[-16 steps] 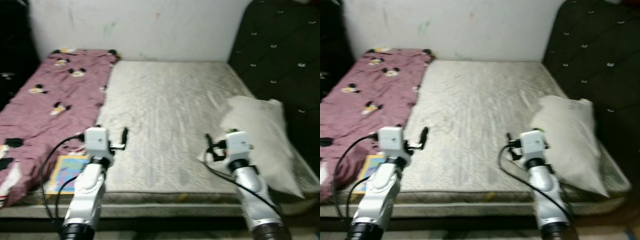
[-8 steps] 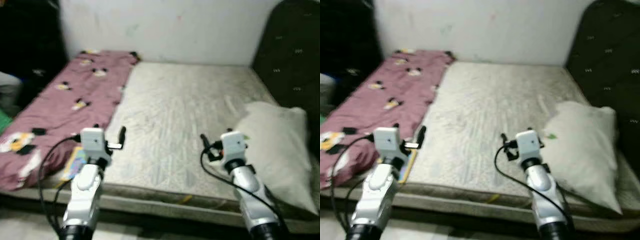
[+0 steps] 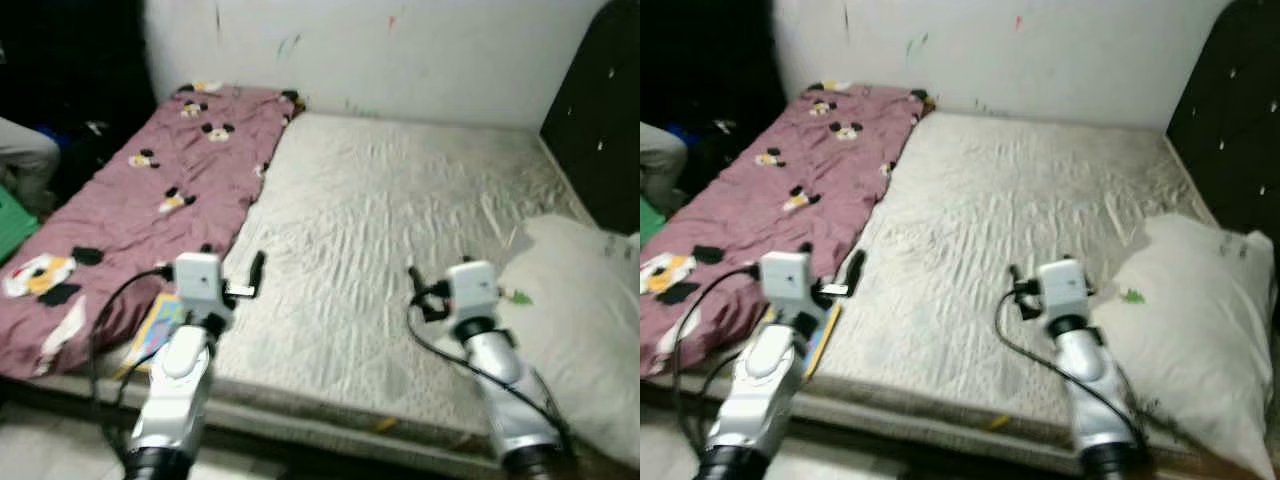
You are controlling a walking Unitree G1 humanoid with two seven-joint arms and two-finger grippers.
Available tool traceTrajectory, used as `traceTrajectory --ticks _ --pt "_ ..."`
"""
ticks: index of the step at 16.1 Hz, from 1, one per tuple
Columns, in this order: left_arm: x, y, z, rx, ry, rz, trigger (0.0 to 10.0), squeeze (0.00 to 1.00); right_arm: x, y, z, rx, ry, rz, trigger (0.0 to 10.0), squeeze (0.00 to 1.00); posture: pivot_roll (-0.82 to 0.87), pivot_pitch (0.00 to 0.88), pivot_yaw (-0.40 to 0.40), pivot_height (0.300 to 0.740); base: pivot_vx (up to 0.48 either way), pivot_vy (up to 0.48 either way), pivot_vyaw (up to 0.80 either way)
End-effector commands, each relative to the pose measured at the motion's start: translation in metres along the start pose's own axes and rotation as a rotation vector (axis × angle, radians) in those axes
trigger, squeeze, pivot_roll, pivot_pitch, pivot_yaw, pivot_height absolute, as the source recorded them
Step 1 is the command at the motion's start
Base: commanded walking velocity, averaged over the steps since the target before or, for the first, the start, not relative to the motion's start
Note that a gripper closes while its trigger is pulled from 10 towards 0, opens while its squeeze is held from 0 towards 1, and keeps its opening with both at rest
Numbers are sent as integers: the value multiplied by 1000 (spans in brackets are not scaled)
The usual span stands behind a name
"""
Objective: Clean up the room
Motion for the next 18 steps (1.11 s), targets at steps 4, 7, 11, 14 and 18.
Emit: traceTrajectory --ticks 4,7,11,14,18 --pt "3 -2 4 29 34 14 10000 0 -7 -2 -2 8 -20 -6 10000 0 -117 0 4 740 67 0 0" --pt "4 -1 5 31 37 26 10000 0 -8 -3 -1 18 -28 5 10000 0 -118 0 7 740 0 0 0" --pt "3 -1 6 29 37 33 10000 0 -9 -3 -1 14 -32 9 10000 0 -118 0 8 740 0 0 -600" --pt "3 -1 6 30 35 31 10000 0 -10 -2 0 13 -33 8 10000 0 -119 0 7 740 0 -250 0" --pt "3 0 6 28 36 30 10000 0 -10 -2 1 14 -31 5 10000 0 -119 0 6 740 0 -305 0"
Point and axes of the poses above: a point about 5 cm out from each wrist's last joint towards the gripper, its own z axis pointing out of the wrist towards the gripper, its own y axis along the axis of the wrist's last joint, x = y × z, the point moved 2 cm from there along z, pointing out of the wrist towards the gripper, and after that the axes turned 3 degrees about -z, right-handed, at the moved point
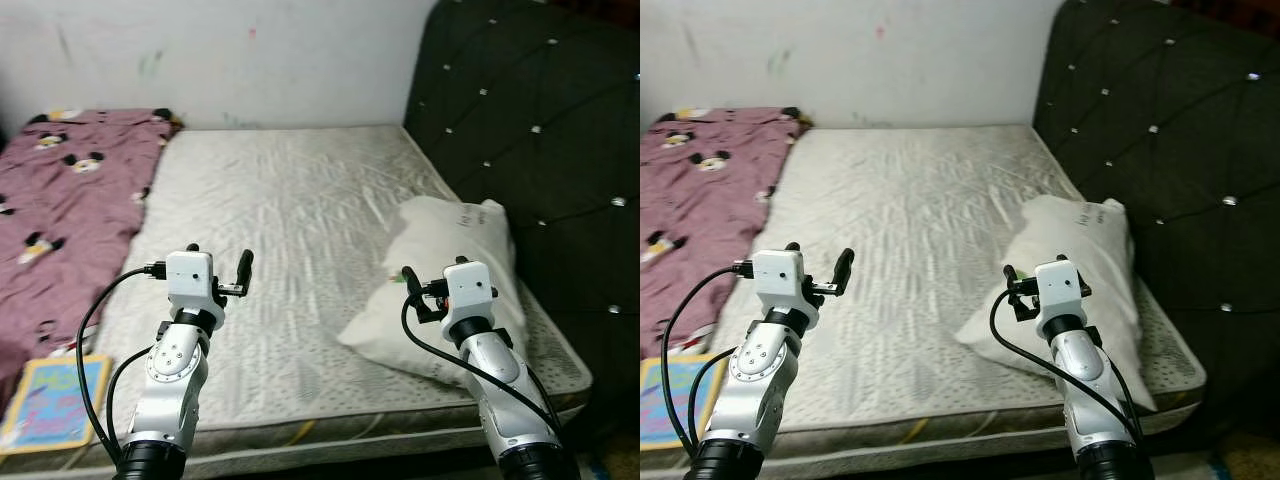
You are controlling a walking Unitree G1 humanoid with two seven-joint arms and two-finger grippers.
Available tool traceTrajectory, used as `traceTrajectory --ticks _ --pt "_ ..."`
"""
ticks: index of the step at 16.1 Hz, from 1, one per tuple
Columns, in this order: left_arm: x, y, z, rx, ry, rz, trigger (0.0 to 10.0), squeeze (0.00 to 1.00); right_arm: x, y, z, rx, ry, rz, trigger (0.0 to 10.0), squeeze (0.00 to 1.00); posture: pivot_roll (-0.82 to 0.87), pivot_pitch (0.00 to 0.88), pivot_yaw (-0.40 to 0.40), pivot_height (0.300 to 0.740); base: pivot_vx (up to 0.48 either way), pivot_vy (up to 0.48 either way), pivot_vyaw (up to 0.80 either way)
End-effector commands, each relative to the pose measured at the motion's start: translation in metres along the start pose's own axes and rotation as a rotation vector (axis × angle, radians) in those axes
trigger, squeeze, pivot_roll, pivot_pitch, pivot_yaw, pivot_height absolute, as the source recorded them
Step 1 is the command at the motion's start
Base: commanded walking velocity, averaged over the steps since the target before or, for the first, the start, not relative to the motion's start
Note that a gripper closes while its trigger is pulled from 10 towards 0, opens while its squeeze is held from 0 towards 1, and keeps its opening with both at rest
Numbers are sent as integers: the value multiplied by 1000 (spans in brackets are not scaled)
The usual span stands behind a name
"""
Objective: Clean up the room
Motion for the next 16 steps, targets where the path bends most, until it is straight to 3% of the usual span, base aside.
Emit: traceTrajectory --ticks 1,5,16 --pt "-1 0 1 7 0 2 10000 0 -3 3 3 -6 -8 1 10000 0 -119 0 6 740 0 -330 0" --pt "-1 0 2 8 -2 2 10000 0 -3 3 3 -7 -8 -1 10000 0 -118 0 4 740 0 -333 0" --pt "-2 -2 2 11 -3 2 10000 0 -2 2 3 -5 -2 -5 10000 0 -115 0 3 740 0 0 0"
Point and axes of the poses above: a point about 5 cm out from each wrist's last joint towards the gripper, its own z axis pointing out of the wrist towards the gripper, its own y axis along the axis of the wrist's last joint, x = y × z, the point moved 2 cm from there along z, pointing out of the wrist towards the gripper, and after that the axes turned 3 degrees about -z, right-handed, at the moved point
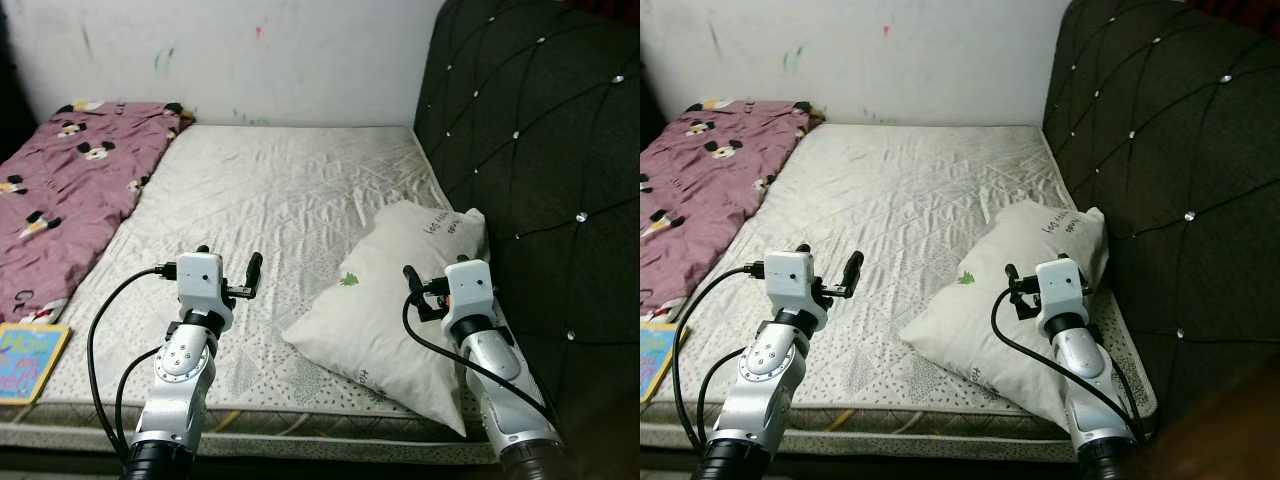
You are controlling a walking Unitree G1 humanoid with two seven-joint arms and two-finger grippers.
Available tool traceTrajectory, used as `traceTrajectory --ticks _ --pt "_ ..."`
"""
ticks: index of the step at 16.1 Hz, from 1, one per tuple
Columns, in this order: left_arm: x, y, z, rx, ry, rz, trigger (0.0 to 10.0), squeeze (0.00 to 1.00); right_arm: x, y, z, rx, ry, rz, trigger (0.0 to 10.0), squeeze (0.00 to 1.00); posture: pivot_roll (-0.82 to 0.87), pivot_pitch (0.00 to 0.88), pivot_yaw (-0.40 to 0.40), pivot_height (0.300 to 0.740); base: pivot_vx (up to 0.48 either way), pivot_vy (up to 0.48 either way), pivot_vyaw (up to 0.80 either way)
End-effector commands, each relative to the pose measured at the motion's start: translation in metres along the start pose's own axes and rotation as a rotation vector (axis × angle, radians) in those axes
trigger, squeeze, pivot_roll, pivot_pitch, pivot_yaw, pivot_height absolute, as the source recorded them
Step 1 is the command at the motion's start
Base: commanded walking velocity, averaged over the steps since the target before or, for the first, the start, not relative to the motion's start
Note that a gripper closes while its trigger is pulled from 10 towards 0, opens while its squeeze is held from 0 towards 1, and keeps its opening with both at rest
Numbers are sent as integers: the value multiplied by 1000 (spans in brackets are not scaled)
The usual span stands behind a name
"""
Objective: Clean up the room
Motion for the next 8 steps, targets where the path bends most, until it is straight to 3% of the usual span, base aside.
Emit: traceTrajectory --ticks 1,4,8 --pt "5 1 1 0 13 4 10000 0 -1 2 1 -9 -3 -2 10000 0 -115 0 3 740 0 0 0" --pt "6 0 0 2 22 1 10000 0 -2 3 1 -15 -9 1 10000 0 -116 0 3 740 0 0 0" --pt "23 9 -8 -24 104 -4 10000 0 -5 14 -3 -47 -27 23 10000 0 -114 0 7 740 0 0 0"
Point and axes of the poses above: a point about 5 cm out from each wrist's last joint towards the gripper, its own z axis pointing out of the wrist towards the gripper, its own y axis along the axis of the wrist's last joint, x = y × z, the point moved 2 cm from there along z, pointing out of the wrist towards the gripper, and after that the axes turned 3 degrees about -z, right-handed, at the moved point
